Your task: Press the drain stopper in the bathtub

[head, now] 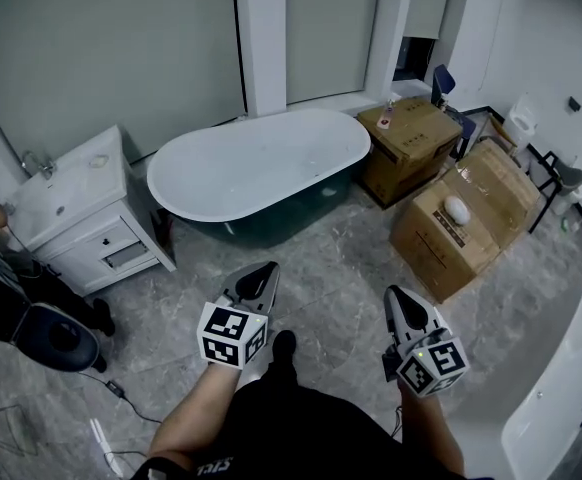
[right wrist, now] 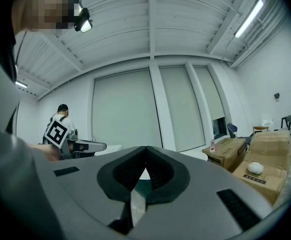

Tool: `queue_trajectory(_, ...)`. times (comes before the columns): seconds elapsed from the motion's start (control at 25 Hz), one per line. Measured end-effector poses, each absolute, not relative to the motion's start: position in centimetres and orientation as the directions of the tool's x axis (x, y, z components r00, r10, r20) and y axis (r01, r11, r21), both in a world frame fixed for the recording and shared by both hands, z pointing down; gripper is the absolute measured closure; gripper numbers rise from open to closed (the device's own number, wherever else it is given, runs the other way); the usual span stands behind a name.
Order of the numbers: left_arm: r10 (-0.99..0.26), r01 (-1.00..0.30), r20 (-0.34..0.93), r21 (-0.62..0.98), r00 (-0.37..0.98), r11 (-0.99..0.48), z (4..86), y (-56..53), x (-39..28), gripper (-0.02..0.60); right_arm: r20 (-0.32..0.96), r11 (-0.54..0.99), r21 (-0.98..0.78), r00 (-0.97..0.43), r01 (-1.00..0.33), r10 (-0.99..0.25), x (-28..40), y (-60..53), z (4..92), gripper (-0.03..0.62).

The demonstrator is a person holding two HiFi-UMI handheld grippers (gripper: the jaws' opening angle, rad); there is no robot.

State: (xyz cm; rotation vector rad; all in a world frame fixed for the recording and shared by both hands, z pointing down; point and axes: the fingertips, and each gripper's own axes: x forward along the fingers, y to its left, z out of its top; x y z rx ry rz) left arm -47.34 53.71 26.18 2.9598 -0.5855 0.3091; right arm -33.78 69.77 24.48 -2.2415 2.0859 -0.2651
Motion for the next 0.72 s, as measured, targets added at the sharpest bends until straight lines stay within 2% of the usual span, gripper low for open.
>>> queue_trajectory(0.48,-0.309,-0.341,0.253,0.095,0.917,-0.935,28.4,40.2,-37.9,0.568,0.137,-0.106,-0.183,0.082,-0.977,-0.987,-25.5,56.2,26.3,0.579)
queue_trajectory(0.72,-0.283,-0.32,0.267,0.107,0.921,-0.941,29.1,33.0,-35.3,0.568,0.177,-0.156,-0.196,0.121,-0.968,-0.977,-22.9,49.7,27.3,0.58)
